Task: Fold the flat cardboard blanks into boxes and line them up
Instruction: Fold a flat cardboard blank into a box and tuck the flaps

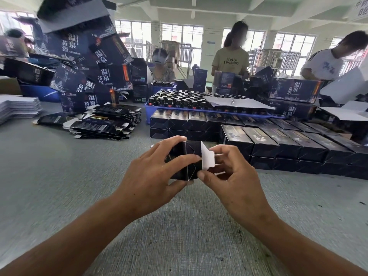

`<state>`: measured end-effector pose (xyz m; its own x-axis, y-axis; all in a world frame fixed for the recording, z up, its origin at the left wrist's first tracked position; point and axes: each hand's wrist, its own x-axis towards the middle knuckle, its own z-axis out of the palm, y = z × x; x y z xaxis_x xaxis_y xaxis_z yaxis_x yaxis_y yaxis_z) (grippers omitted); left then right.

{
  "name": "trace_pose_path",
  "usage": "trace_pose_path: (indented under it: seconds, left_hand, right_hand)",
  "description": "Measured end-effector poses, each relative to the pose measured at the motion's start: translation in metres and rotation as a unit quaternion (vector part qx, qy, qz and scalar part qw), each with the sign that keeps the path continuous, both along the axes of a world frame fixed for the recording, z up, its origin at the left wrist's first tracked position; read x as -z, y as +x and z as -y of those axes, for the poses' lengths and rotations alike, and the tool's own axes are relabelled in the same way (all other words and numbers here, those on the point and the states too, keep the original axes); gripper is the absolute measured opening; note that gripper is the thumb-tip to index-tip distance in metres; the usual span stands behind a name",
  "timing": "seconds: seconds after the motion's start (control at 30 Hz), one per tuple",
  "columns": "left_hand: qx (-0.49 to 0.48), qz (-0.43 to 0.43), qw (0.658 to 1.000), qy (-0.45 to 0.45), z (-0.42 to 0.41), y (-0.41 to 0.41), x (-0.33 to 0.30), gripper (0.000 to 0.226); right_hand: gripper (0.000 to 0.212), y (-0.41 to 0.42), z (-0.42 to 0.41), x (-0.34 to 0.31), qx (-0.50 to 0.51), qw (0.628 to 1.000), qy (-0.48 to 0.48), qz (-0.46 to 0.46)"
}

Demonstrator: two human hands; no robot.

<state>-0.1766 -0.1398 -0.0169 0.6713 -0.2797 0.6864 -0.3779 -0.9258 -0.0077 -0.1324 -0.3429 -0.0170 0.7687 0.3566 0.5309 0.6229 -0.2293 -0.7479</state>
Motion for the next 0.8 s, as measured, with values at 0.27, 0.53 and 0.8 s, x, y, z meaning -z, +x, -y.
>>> trace_pose_path:
  seconds: [0.27, 0.53, 0.8]
  left_hand:
    - [0.006, 0.018, 0.999, -0.040, 0.003, -0.001, 0.001, 0.080]
    - [0.003, 0.013, 0.999, -0.048, 0.011, -0.004, 0.000, 0.092]
    - [-0.005, 0.017, 1.000, -0.025, 0.014, -0.003, 0.001, 0.089]
  right_hand:
    - [0.020, -0.001, -0.001, -0.002, -0.008, 1.000, -0.008, 0.007]
    - [0.013, 0.003, -0.001, -0.003, -0.029, 0.993, 0.058, -0.100]
    - [0.012, 0.005, -0.001, -0.004, -0.026, 0.989, 0.076, -0.124]
